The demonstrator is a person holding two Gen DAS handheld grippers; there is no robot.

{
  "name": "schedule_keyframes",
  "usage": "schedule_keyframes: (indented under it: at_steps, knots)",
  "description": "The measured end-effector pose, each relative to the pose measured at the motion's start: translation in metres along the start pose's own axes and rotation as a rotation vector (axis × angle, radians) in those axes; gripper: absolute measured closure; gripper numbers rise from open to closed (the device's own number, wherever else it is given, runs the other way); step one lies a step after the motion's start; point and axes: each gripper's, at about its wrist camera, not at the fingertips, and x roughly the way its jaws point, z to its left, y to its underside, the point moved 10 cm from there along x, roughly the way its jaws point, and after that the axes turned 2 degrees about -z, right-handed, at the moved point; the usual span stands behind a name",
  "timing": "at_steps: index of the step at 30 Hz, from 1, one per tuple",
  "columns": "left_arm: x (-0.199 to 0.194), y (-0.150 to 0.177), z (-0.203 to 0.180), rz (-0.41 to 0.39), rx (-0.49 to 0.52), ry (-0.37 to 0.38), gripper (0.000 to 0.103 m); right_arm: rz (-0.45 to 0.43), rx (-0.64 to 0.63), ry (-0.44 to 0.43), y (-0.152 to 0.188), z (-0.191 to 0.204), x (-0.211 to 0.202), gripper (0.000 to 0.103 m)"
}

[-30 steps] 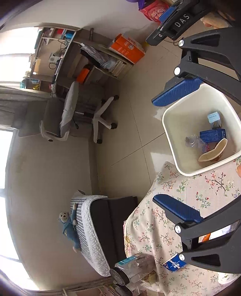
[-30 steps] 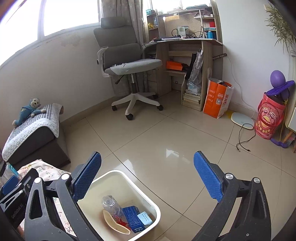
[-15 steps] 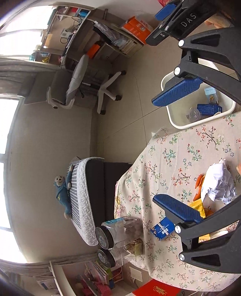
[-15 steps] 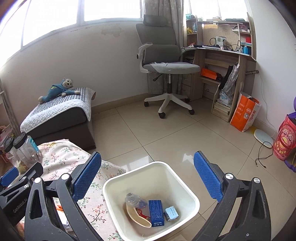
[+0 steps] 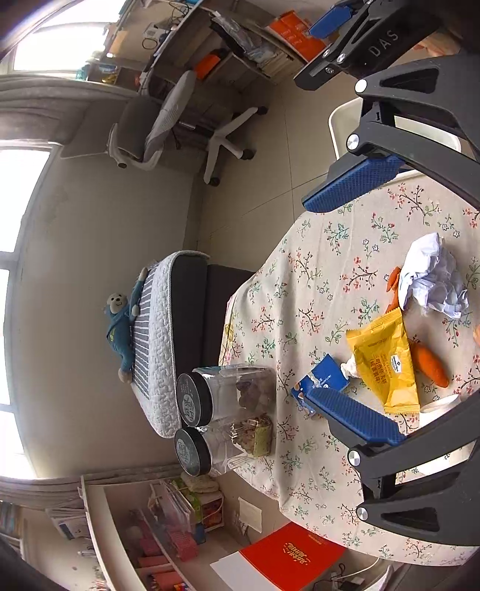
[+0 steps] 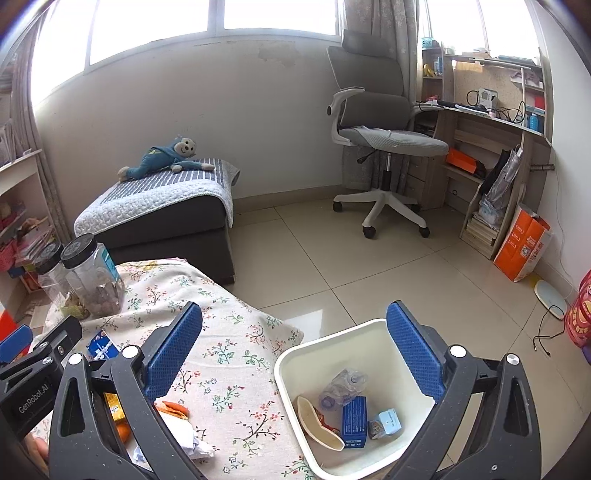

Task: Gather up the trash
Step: 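Move both tools back over the table toward the yellow packet, then grasp the white paper cup with the left tool while the right tool grasps the blue biscuit box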

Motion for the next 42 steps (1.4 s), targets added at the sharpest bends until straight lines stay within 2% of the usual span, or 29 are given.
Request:
schedule_keyframes:
  at_steps: [12,18,25,29,33,35,38,40,41,42]
  knots:
    - [0.000,0.018,0.079,0.059,-0.013,-0.119,0.010,0.057,-0.127,-0.118,0.019,0.076,0.003,0.007]
    - [0.008,0.037,0.116,0.150,0.030,-0.149,0.010,0.124,-0.171,-0.167,0.034,0.103,0.011,0.007]
    - [0.028,0.085,0.147,0.384,0.207,-0.134,0.010,0.232,-0.185,-0.192,0.048,0.119,0.032,0.007]
    - [0.033,0.118,0.142,0.529,0.276,-0.038,0.010,0.267,-0.244,-0.191,0.056,0.131,0.042,0.007]
    - [0.033,0.153,0.129,0.648,0.478,0.018,0.010,0.329,-0.272,-0.187,0.062,0.135,0.060,0.007]
    - [0.034,0.169,0.124,0.689,0.573,0.037,0.010,0.368,-0.294,-0.187,0.067,0.136,0.071,0.007]
    - [0.036,0.190,0.119,0.739,0.663,0.065,0.010,0.431,-0.327,-0.220,0.079,0.144,0.083,0.007]
    - [0.040,0.199,0.121,0.724,0.723,0.050,0.011,0.472,-0.349,-0.273,0.088,0.158,0.087,0.007]
    - [0.043,0.201,0.123,0.708,0.747,0.039,0.014,0.486,-0.365,-0.306,0.092,0.167,0.087,0.007]
    - [0.044,0.205,0.125,0.706,0.756,0.038,0.031,0.488,-0.383,-0.341,0.094,0.178,0.086,0.007]
